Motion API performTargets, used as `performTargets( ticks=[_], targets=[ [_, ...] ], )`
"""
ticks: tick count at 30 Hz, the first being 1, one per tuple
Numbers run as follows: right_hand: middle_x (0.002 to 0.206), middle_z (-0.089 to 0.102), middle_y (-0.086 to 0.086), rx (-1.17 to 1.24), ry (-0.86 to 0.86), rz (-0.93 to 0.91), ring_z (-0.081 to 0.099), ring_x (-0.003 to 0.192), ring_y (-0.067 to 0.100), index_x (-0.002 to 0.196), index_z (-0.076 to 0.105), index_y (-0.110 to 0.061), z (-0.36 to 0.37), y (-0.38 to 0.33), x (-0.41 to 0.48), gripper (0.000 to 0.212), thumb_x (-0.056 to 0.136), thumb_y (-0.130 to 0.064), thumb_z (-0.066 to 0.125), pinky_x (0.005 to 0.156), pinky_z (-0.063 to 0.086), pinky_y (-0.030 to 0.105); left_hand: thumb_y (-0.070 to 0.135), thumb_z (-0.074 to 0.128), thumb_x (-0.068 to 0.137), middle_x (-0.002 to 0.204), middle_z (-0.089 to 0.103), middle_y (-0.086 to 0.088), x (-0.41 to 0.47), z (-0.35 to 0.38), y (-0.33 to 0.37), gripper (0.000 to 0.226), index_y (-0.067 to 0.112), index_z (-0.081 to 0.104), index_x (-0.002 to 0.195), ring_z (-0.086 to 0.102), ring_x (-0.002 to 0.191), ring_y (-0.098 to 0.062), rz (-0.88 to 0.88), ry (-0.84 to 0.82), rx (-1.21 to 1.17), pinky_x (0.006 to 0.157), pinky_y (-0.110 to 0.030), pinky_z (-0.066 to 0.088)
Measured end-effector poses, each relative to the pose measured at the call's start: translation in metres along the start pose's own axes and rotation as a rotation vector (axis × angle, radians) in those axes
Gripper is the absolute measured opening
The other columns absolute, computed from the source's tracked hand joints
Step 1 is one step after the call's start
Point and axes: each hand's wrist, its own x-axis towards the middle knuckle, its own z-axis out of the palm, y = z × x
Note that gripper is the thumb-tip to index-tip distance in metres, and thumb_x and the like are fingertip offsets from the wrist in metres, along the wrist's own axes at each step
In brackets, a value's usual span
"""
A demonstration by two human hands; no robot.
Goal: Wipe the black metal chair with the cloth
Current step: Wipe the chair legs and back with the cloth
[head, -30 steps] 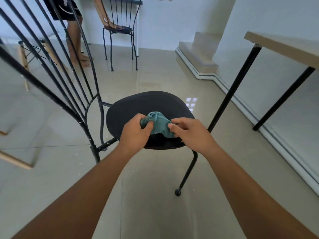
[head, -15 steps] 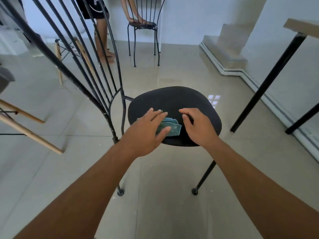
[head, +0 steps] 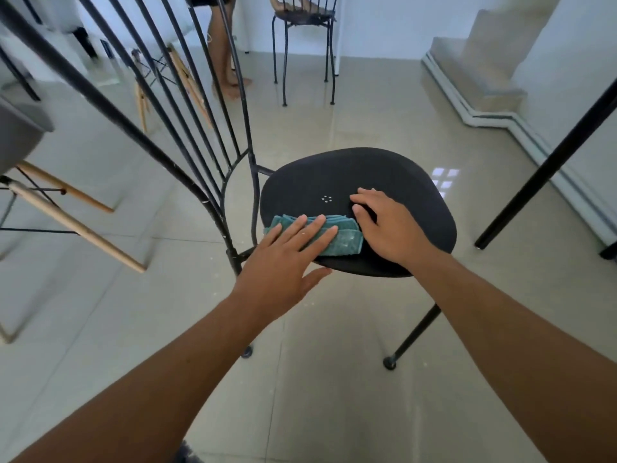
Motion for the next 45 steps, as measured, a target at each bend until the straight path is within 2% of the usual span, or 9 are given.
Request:
performTargets(
  ticks=[3,6,10,16,19,27,35,41,45],
  targets=[
    [0.167,0.047,0.003,-0.075,-0.023,-0.041,0.035,0.159,0.022,0.153,0.058,-0.022,0.004,-0.003,0.003,0.044,0.114,-0.037,0.044,0.130,0.024,0.054,0.048,0.037,0.111,0.173,0.022,0.012,-0.005,-0.007,0.002,0.059,0.038,0.020,0.166,0.022,0.160,-0.015,-0.043,0.031,0.049,0.126,-0.041,0.029],
    [0.173,0.037,0.002,-0.155,-0.060,-0.033,0.026,0.163,0.022,0.160,0.048,-0.023,0.008,-0.005,-0.002,0.051,0.114,-0.042,0.038,0.132,0.018,0.053,0.040,0.042,0.112,0.170,0.031,0.012,-0.014,-0.021,0.006,0.056,0.037,0.025,0.165,0.036,0.155,-0.016,-0.062,0.004,0.134,0.099,-0.046,0.059],
    [0.178,0.023,0.005,-0.254,-0.102,-0.008,0.014,0.166,0.027,0.167,0.032,-0.015,0.019,-0.024,-0.003,0.064,0.114,-0.050,0.026,0.133,0.012,0.054,0.032,0.061,0.104,0.152,0.059,0.002,-0.033,-0.040,0.008,0.059,0.030,0.039,0.159,0.075,0.109,-0.022,-0.144,0.021,0.245,0.069,-0.039,0.063],
    [0.179,0.019,0.004,-0.251,-0.109,0.019,0.011,0.166,0.026,0.169,0.027,-0.014,0.025,-0.036,-0.003,0.068,0.113,-0.052,0.025,0.133,0.010,0.054,0.005,0.079,0.086,0.166,0.039,-0.007,-0.021,-0.079,0.001,0.095,0.015,0.026,0.165,0.071,0.114,-0.030,-0.286,0.074,0.211,0.086,-0.042,0.061],
    [0.180,0.018,0.002,-0.255,-0.118,0.015,0.010,0.167,0.024,0.170,0.026,-0.016,0.024,-0.036,-0.003,0.067,0.113,-0.052,0.025,0.134,0.010,0.053,0.003,0.068,0.095,0.172,0.014,-0.014,-0.017,-0.076,0.011,0.083,0.004,0.022,0.164,0.049,0.144,-0.029,-0.323,0.024,0.273,0.101,-0.042,0.056],
    [0.180,0.015,0.001,-0.289,-0.128,0.016,0.009,0.167,0.023,0.170,0.023,-0.018,0.024,-0.035,-0.002,0.066,0.113,-0.051,0.022,0.134,0.008,0.052,0.004,0.053,0.107,0.169,0.002,-0.035,-0.052,0.002,0.028,0.077,-0.013,0.000,0.160,0.005,0.159,-0.046,-0.342,-0.141,0.369,0.125,-0.051,0.022],
    [0.181,0.014,0.000,-0.298,-0.130,0.016,0.008,0.167,0.022,0.171,0.021,-0.018,0.027,-0.034,-0.001,0.067,0.113,-0.052,0.021,0.134,0.008,0.053,0.012,0.064,0.102,0.170,0.011,-0.030,-0.041,-0.013,0.023,0.087,-0.007,0.005,0.163,0.014,0.160,-0.042,-0.391,-0.219,0.368,0.122,-0.050,0.031],
    [0.181,0.013,0.001,-0.295,-0.132,0.010,0.007,0.167,0.023,0.171,0.021,-0.018,0.027,-0.033,-0.001,0.067,0.113,-0.052,0.019,0.134,0.008,0.053,0.016,0.064,0.101,0.138,0.055,-0.030,-0.003,-0.023,0.024,0.055,-0.007,0.046,0.148,0.055,0.127,-0.040,-0.581,-0.290,0.231,0.105,-0.044,0.053],
    [0.181,0.010,0.000,-0.305,-0.145,0.014,0.005,0.167,0.023,0.171,0.019,-0.019,0.026,-0.035,-0.002,0.067,0.113,-0.052,0.019,0.134,0.006,0.053,0.036,0.053,0.095,0.146,0.041,-0.018,-0.017,-0.001,0.018,0.073,0.000,0.029,0.154,0.041,0.136,-0.035,-0.588,-0.113,0.120,0.118,-0.048,0.041]
  ],
)
